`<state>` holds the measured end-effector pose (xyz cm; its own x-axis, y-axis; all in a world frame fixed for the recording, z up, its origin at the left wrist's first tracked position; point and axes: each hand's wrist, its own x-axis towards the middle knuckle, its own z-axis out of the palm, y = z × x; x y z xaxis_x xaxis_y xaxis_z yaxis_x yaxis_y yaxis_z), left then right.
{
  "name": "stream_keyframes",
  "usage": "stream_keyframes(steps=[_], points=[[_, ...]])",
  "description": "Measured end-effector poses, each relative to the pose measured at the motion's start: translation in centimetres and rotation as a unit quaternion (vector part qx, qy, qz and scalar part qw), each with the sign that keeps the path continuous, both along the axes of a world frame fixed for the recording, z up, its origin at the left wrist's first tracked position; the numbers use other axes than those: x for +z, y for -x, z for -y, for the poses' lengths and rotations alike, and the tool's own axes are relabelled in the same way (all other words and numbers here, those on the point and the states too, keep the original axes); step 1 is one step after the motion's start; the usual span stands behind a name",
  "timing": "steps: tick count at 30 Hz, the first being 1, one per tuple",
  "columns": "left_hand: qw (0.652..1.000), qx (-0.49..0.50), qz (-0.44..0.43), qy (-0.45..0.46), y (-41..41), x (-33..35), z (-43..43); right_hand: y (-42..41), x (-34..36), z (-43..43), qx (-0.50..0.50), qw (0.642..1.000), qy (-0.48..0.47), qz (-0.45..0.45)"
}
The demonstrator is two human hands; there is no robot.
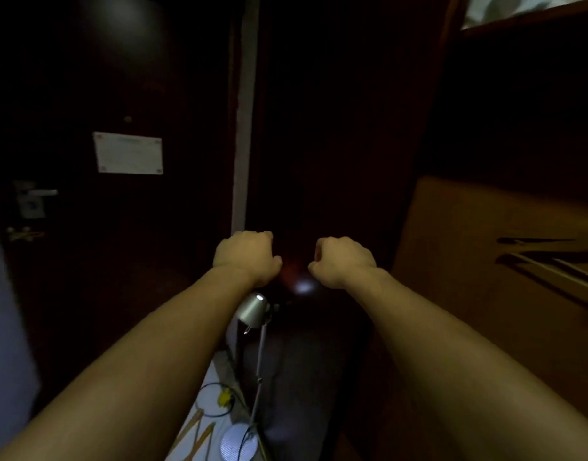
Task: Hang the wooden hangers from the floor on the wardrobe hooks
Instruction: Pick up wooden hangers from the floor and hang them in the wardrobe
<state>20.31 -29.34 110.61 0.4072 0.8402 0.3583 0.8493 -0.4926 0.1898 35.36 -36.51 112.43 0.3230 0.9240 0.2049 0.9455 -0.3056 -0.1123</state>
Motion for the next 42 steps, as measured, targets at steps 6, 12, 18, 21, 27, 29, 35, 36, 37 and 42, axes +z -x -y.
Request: stream_keyframes(steps=[6, 12, 18, 21, 27, 29, 35, 36, 37, 42], points=[[0.998, 0.064, -0.011, 0.021, 6.5, -1.7, -2.4, 5.8, -1.2, -4.7, 0.075, 0.997, -0.001, -0.01], [0.991, 0.127, -0.015, 0.037, 9.4, -3.3, -5.7, 9.0, -2.9, -10.7, 0.15, 0.988, 0.016, -0.027], [0.979, 0.197, -0.02, 0.052, 10.7, -4.5, -10.1, 9.8, -4.4, -17.2, 0.214, 0.976, 0.037, -0.02], [0.975, 0.214, -0.01, 0.061, 10.9, -5.1, -12.2, 9.8, -5.0, -20.3, 0.236, 0.971, 0.046, -0.014], [0.965, 0.237, -0.03, 0.11, 12.5, -7.7, -15.5, 11.2, -7.8, -25.4, 0.276, 0.958, 0.074, -0.034], [0.96, 0.246, -0.032, 0.131, 13.2, -8.4, -16.5, 12.1, -8.7, -26.9, 0.285, 0.954, 0.082, -0.047], [0.953, 0.255, -0.045, 0.155, 15.4, -9.5, -19.6, 14.9, -10.8, -30.8, 0.3, 0.947, 0.103, -0.052], [0.954, 0.253, -0.044, 0.157, 15.9, -9.7, -20.2, 15.5, -11.2, -31.5, 0.298, 0.947, 0.106, -0.054], [0.954, 0.25, -0.043, 0.161, 16.4, -9.9, -20.8, 16.1, -11.6, -32.1, 0.296, 0.947, 0.111, -0.057], [0.954, 0.234, -0.046, 0.183, 19.7, -12.3, -24.4, 19.5, -14.7, -35.5, 0.281, 0.948, 0.126, -0.08]])
